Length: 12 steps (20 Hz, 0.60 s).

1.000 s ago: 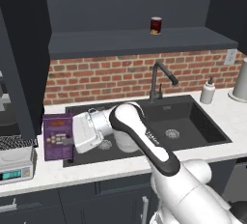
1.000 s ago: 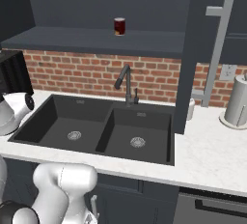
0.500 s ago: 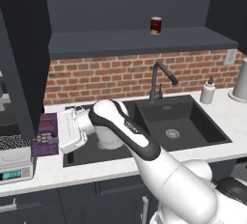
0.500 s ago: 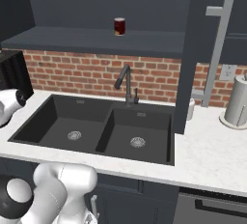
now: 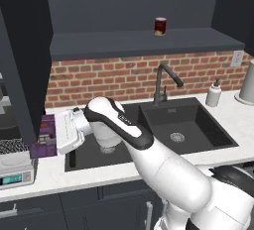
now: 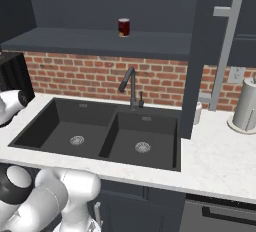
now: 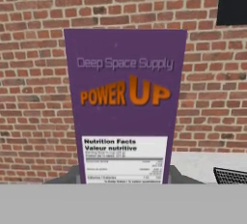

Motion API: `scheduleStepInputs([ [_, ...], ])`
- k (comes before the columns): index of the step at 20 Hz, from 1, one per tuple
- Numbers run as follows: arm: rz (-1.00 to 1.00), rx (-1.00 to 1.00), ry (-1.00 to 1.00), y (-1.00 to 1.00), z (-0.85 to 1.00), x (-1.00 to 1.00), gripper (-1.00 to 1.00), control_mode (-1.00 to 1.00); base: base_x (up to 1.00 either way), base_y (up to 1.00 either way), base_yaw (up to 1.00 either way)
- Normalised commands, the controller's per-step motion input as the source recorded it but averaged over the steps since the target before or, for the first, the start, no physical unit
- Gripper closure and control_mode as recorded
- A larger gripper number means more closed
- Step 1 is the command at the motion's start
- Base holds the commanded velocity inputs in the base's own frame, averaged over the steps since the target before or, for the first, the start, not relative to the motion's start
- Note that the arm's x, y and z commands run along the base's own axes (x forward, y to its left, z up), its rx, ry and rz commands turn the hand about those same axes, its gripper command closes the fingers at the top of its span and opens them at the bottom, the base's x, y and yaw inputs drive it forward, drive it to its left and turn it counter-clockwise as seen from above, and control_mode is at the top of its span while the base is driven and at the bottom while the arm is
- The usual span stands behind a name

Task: Pick the cereal and place it on the digital scale for weighing, and close the cabinet.

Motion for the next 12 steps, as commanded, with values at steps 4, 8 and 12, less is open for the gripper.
scheduleStepInputs([
  [4, 0.0, 0.0, 0.0, 0.15, -0.32, 0.11, 1.0, -1.0, 0.0, 0.0, 0.0],
  [8, 0.0, 0.0, 0.0, 0.41, -0.31, 0.15, 1.0, -1.0, 0.0, 0.0, 0.0],
  [12, 0.0, 0.0, 0.0, 0.35, -0.19, 0.23, 1.0, -1.0, 0.0, 0.0, 0.0],
])
